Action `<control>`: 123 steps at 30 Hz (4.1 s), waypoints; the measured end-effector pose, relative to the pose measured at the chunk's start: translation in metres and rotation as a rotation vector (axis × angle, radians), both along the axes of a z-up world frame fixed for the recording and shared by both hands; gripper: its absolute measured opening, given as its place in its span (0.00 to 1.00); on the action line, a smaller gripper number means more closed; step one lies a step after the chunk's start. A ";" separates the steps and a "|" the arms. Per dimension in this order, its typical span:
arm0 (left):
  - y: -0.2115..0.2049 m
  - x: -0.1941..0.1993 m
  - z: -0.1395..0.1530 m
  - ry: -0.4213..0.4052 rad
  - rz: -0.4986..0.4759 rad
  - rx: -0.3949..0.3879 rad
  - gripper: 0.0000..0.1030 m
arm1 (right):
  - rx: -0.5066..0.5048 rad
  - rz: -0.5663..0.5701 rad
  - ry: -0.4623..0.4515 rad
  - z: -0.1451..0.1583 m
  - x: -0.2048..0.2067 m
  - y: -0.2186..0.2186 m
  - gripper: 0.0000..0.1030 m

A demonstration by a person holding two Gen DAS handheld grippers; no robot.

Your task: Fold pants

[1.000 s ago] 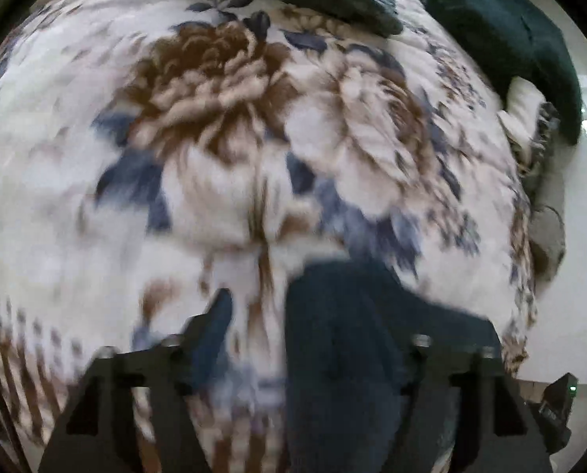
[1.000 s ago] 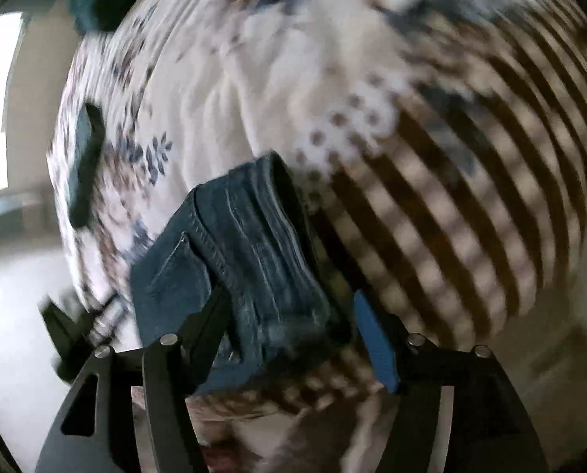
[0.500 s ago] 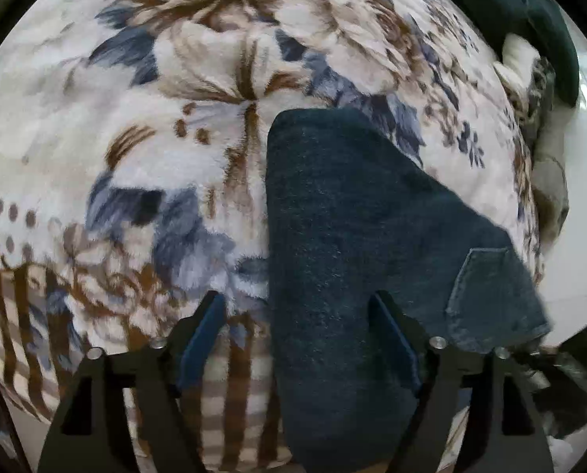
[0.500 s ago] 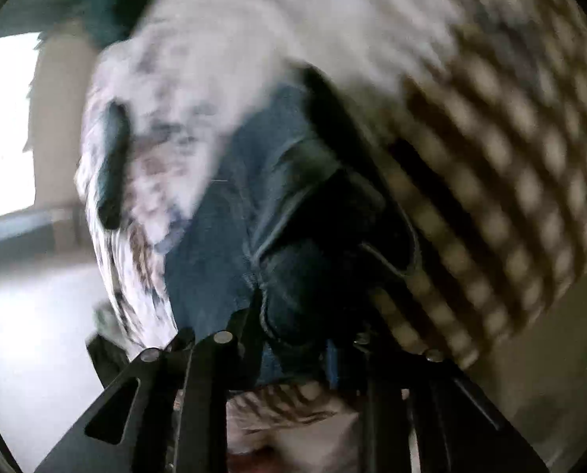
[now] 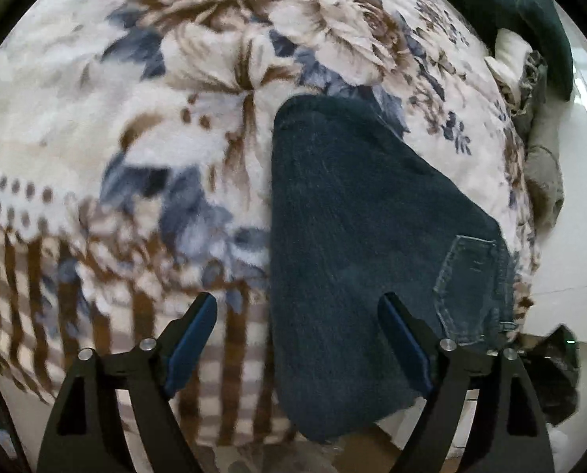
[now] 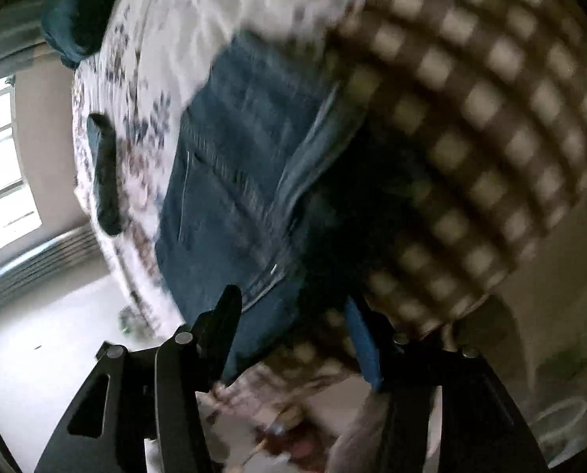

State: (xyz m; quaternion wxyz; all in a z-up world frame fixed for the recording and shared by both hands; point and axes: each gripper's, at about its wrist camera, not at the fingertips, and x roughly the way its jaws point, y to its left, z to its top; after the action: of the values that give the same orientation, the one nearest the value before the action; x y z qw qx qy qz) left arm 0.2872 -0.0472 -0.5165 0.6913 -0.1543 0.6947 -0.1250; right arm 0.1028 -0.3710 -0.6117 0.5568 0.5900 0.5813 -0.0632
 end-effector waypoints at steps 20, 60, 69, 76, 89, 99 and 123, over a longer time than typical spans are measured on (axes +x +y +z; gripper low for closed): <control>-0.017 0.126 -0.046 0.086 0.025 -0.132 0.80 | -0.117 0.257 0.060 -0.010 0.047 0.028 0.42; -0.094 0.119 -0.036 -0.149 -0.435 0.089 0.35 | -0.083 0.169 0.075 -0.020 0.021 0.007 0.45; -0.086 0.121 -0.039 -0.146 -0.437 0.084 0.35 | -0.181 0.169 0.047 -0.008 0.019 0.013 0.32; -0.076 0.125 -0.039 -0.107 -0.376 0.078 0.41 | -0.158 0.154 0.049 -0.011 0.022 0.004 0.39; 0.008 0.049 -0.047 0.039 0.055 -0.256 0.96 | 0.048 -0.090 -0.138 -0.047 -0.008 -0.007 0.86; -0.013 0.039 -0.070 0.112 0.040 -0.314 1.00 | 0.008 -0.170 -0.214 -0.064 -0.017 -0.006 0.85; -0.013 0.044 0.016 -0.021 -0.055 -0.230 0.36 | -0.077 -0.063 -0.339 0.020 0.053 0.007 0.46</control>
State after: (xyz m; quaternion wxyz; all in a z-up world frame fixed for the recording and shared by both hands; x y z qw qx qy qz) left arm 0.3307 -0.0604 -0.5005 0.6724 -0.2123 0.6726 -0.2244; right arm 0.1556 -0.3638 -0.5921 0.6669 0.5883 0.4573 -0.0025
